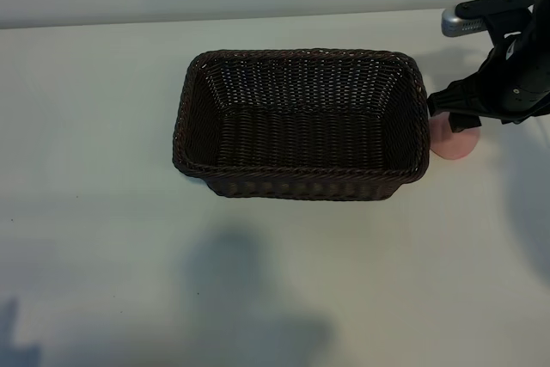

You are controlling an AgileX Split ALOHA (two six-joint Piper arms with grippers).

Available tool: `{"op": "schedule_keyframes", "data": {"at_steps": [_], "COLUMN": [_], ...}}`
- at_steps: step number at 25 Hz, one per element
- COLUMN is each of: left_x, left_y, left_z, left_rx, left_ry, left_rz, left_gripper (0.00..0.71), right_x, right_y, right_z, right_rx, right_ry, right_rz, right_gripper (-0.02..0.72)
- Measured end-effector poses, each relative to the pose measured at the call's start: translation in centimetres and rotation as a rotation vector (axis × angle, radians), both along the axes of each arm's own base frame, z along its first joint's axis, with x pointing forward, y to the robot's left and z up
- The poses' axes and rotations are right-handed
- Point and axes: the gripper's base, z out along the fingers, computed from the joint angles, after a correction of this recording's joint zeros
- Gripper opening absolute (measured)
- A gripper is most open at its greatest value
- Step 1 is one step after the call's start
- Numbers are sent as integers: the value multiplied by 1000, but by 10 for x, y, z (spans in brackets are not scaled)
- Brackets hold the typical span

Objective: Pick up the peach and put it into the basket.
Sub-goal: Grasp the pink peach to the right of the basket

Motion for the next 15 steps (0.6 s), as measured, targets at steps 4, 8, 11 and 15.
{"op": "schedule_keyframes", "data": {"at_steps": [4, 8, 11, 15], "left_x": [0, 0, 0, 0], "left_y": [0, 0, 0, 0], "left_z": [0, 0, 0, 0], "left_rx": [0, 0, 0, 0], "left_ry": [0, -1, -1, -1], "left_rz": [26, 26, 26, 26], "left_gripper": [553, 553, 553, 553], "right_x": [2, 7, 10, 13], "right_y": [0, 1, 1, 2], "right_z": [-4, -16, -24, -32], "right_rx": [3, 2, 3, 4], "right_ry": [-5, 11, 15, 16], "right_rz": [-1, -1, -1, -2], "right_gripper": [579, 579, 579, 579]}}
